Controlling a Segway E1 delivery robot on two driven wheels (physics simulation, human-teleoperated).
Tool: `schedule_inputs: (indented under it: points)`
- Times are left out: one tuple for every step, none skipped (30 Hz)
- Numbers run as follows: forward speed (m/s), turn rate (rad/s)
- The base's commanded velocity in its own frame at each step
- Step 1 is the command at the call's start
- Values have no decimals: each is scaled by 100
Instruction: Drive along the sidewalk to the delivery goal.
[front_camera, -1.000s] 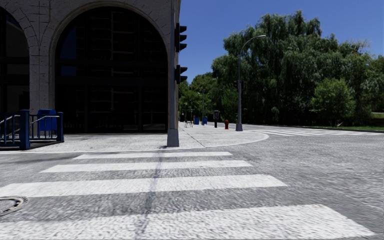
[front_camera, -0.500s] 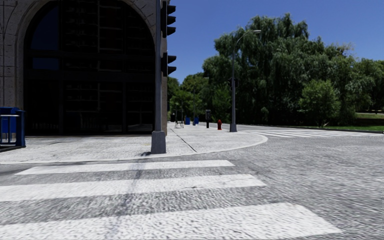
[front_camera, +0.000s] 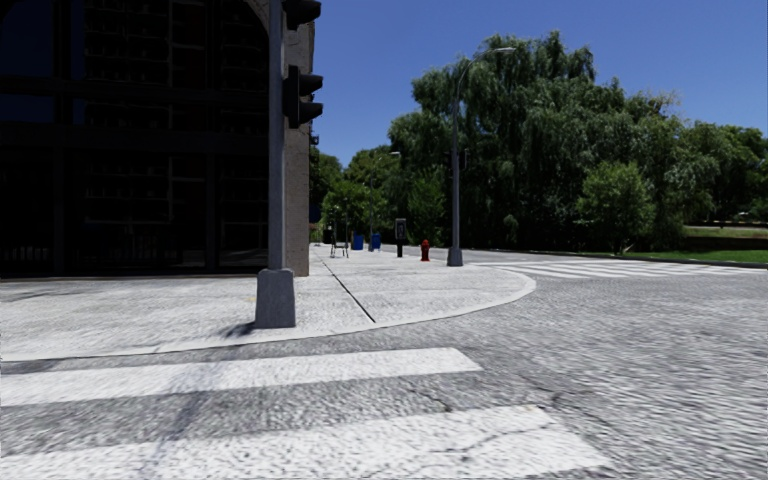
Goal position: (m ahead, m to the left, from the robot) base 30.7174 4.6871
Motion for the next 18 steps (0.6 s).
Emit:
schedule_inputs:
  points:
    - [200,0]
    - [200,0]
    - [200,0]
    - [200,0]
    - [200,0]
    - [200,0]
    - [200,0]
    - [200,0]
    - [200,0]
    - [200,0]
    - [200,0]
    - [200,0]
    - [200,0]
    - [200,0]
    - [200,0]
    - [200,0]
    - [200,0]
    - [200,0]
